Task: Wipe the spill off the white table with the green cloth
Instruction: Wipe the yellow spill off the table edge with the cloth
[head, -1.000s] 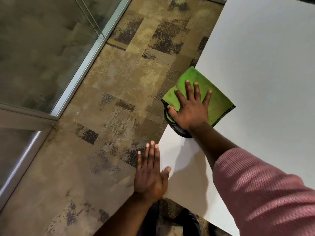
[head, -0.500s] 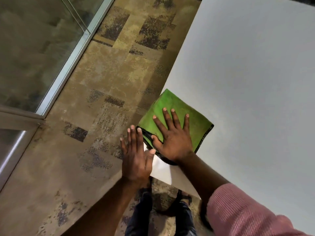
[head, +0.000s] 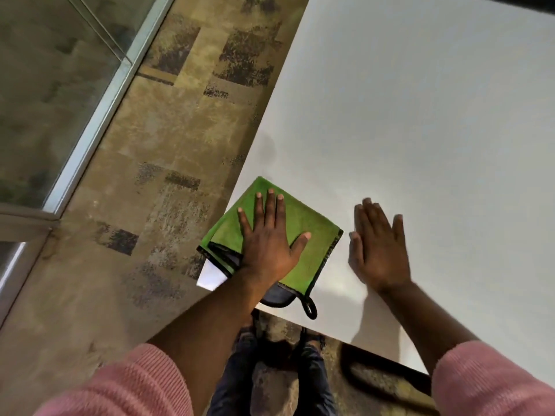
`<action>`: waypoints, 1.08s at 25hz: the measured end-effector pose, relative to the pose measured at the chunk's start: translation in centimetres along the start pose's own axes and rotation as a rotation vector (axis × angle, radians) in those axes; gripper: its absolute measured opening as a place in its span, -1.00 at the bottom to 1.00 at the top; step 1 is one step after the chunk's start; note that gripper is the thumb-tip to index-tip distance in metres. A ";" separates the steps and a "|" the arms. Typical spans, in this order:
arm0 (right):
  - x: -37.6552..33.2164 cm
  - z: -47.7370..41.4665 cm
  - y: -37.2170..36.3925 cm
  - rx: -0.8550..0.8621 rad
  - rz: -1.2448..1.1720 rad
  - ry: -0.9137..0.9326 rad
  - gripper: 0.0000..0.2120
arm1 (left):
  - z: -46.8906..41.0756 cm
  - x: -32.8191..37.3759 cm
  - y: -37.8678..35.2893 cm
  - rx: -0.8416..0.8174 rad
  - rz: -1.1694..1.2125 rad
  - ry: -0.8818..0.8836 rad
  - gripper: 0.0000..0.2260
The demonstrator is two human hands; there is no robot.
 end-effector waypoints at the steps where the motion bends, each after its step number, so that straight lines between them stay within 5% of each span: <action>1: 0.6 -0.1 -0.6 -0.014 0.016 0.023 -0.42 | -0.4 0.1 -0.4 0.006 -0.017 0.004 -0.10; 9: 1.1 -0.3 -0.5 0.016 -0.103 0.007 -0.42 | -3.2 3.7 -0.7 -0.003 -0.022 0.101 0.03; 22: 1.0 0.0 -0.4 0.018 -0.026 0.029 -0.43 | 13.4 8.4 -8.0 0.038 -0.089 -0.286 -0.15; 27: 1.2 0.0 -1.0 0.034 0.007 0.041 -0.42 | 10.9 4.0 -5.9 0.064 -0.062 -0.218 -0.19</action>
Point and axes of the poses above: each hand's wrist, its own z-axis away from the middle knuckle, its own y-axis out of the back of the hand, x = y × z, the point moved 4 cm from there along -z, towards the middle knuckle, and after that the axes turned 10 degrees about z, right-handed, at the moved point
